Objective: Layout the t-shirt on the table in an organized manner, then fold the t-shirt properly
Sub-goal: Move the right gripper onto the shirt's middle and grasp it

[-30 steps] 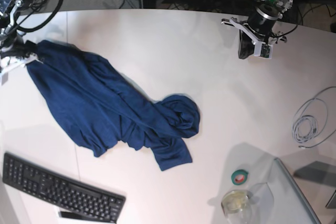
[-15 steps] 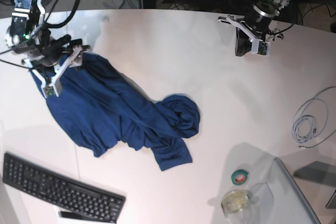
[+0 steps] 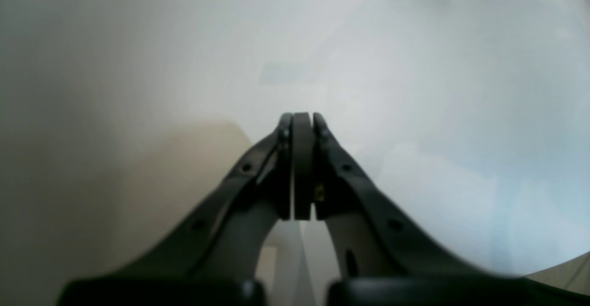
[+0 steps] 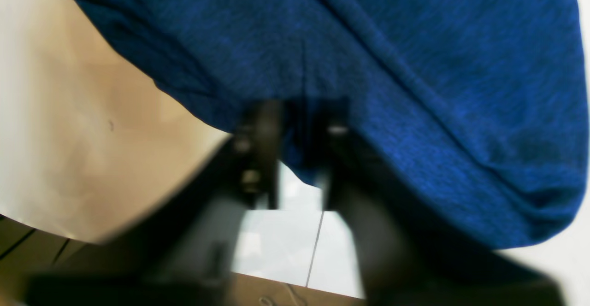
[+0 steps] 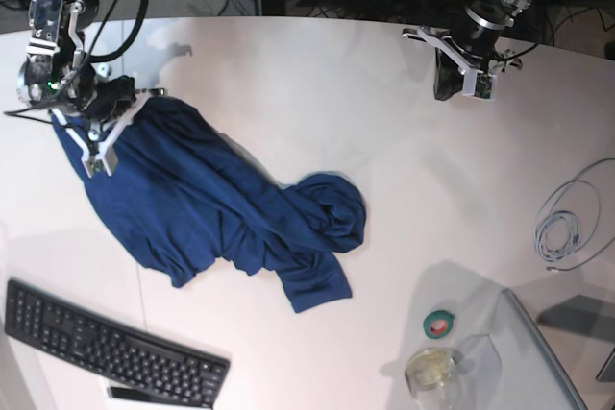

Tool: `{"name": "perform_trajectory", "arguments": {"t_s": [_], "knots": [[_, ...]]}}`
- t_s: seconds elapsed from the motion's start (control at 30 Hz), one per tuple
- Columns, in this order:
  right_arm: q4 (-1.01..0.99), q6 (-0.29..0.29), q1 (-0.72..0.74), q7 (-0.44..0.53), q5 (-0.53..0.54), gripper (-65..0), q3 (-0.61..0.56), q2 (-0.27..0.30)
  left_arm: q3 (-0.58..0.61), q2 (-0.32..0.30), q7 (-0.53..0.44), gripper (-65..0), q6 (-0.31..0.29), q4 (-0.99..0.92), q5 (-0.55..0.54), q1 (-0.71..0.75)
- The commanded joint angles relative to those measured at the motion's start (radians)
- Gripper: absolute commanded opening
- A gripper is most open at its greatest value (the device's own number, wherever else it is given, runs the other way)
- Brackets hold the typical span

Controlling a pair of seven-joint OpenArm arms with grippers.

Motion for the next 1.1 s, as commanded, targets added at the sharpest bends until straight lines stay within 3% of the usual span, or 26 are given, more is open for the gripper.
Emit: {"name": "perform_trajectory", "arguments": {"t_s": [0.0,0.57,0.7,0.87,1.07], "knots": [[0.016,0.008,0.008,0.010,0.007,-65.0,0.006,0.011,-0.004,-0.008,-0.022,-65.0,0.001,0.013,-0.005,0.000],[0.341,0.012,-0.226,0.004,0.011,-64.5,0.001,-0.023,-0.005,-0.005,-0.022,-65.0,0.001,0.013,-0.005,-0.001],[0.339,0.014,-0.269,0.003,0.011,-64.5,0.001,-0.024,-0.005,-0.005,-0.022,-65.0,0.001,0.013,-0.005,-0.015],[0.267,0.087,-0.275,-0.007,0.011,-64.5,-0.017,-0.020,-0.002,-0.005,-0.019,-65.0,0.001,0.013,-0.005,-0.027],[0.227,0.092,-0.256,-0.076,0.011,-62.3,-0.016,-0.024,-0.005,-0.005,-0.019,-65.0,0.001,0.013,-0.005,-0.036]]}}
